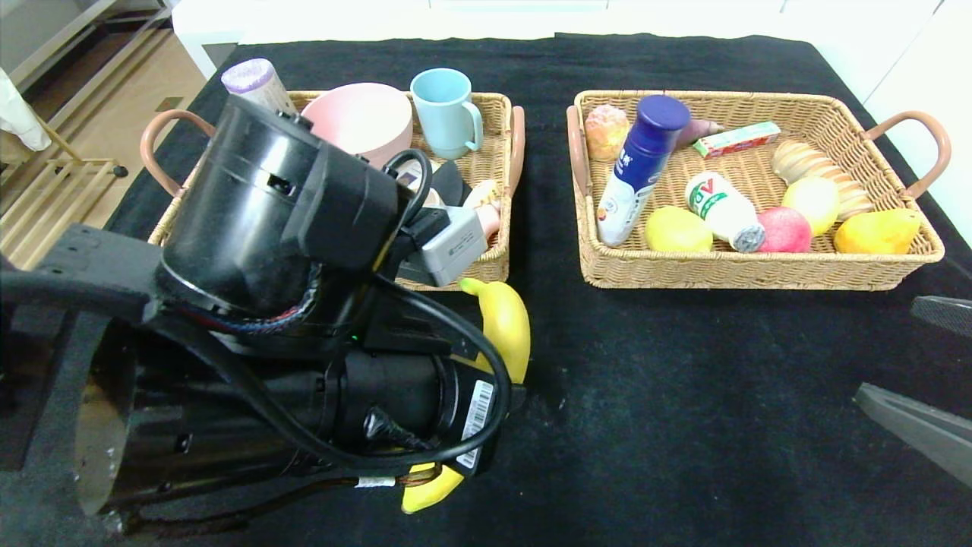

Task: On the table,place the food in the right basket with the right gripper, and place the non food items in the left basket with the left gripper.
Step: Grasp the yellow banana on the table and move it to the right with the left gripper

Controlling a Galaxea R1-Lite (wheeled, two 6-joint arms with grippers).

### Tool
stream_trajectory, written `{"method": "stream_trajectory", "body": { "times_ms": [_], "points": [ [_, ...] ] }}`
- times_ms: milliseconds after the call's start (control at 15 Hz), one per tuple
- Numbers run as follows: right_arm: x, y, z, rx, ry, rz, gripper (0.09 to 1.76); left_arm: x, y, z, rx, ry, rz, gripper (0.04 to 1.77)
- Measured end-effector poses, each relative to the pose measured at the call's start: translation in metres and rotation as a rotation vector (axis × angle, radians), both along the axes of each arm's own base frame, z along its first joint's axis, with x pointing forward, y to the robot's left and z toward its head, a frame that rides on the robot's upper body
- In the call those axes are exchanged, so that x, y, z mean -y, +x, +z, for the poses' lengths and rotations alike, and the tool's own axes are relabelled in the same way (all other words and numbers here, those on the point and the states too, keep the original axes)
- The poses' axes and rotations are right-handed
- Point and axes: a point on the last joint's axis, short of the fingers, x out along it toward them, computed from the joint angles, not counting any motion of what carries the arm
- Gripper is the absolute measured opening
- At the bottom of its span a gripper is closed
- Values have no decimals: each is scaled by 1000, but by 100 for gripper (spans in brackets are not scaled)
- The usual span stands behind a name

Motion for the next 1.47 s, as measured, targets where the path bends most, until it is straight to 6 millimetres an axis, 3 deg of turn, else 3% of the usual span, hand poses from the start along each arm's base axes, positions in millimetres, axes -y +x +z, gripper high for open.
{"method": "stream_trajectory", "body": {
  "times_ms": [333,1000,1467],
  "points": [
    [1,1,3,8,5,-18,171,32,6,6,5,-127,1,61],
    [5,5,10,10,3,-91,171,105,13,-13,31,-183,-28,61],
    [8,5,13,22,9,-113,171,132,25,-30,23,-164,-33,61]
  ]
}}
